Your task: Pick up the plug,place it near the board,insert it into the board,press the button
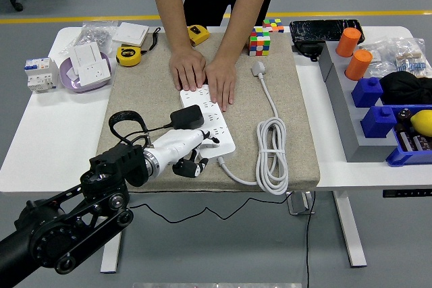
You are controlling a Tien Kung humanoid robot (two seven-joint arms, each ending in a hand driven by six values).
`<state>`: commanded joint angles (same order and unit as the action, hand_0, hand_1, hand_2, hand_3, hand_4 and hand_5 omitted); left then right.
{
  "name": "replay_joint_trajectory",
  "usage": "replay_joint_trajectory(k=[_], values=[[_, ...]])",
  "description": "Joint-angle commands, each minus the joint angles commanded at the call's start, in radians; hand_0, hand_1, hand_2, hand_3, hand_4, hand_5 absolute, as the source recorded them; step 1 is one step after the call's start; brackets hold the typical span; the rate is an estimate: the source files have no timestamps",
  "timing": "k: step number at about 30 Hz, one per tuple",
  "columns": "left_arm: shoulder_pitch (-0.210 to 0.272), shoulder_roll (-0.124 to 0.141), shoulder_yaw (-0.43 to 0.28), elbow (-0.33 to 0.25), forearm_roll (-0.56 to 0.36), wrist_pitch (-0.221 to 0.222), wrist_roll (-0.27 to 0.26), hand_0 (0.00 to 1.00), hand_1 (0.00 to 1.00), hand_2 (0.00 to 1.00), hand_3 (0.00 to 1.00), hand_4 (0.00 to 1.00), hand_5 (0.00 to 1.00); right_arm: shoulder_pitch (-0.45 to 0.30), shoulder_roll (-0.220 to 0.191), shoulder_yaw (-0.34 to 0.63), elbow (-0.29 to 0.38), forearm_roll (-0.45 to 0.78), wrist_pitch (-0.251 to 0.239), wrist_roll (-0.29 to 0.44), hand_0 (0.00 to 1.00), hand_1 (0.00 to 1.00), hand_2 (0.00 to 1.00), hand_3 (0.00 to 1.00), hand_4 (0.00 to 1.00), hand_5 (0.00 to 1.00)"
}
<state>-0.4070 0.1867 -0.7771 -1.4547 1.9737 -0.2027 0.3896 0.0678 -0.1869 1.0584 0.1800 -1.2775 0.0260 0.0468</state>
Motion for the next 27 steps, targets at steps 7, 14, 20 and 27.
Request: replay_joint_trajectory(k=[7,14,20,27], values=[[0.001,0.003,0.002,0.003,0.001,0.000,-0.001,0.165,0.037,0.160,0.813,0.471,0.002,-0.001,0.000,-0.003,0.000,0.003,0.000,0.001,0.966,0.904,0.852,0.862,0.998,0.967],[0.001,0.002,-0.002,0.009,0.008,0.001,-0.002,0.166,0.037,0.160,0.804,0.469,0.002,-0.003,-0.001,-0.005,0.000,0.004,0.001,0.000,0.966,0.904,0.852,0.860,0.998,0.967],[-0.004,0.001,-0.001,0.028,0.011,0.003,-0.006,0.168,0.037,0.160,0.797,0.466,0.002,-0.005,0.000,-0.008,0.000,0.006,0.001,0.001,0.965,0.904,0.852,0.862,0.998,0.967],[-0.005,0.000,-0.002,0.036,0.018,0.004,-0.007,0.168,0.036,0.160,0.796,0.467,0.002,-0.004,-0.002,-0.007,0.000,0.006,0.001,0.000,0.965,0.904,0.852,0.861,0.998,0.967]])
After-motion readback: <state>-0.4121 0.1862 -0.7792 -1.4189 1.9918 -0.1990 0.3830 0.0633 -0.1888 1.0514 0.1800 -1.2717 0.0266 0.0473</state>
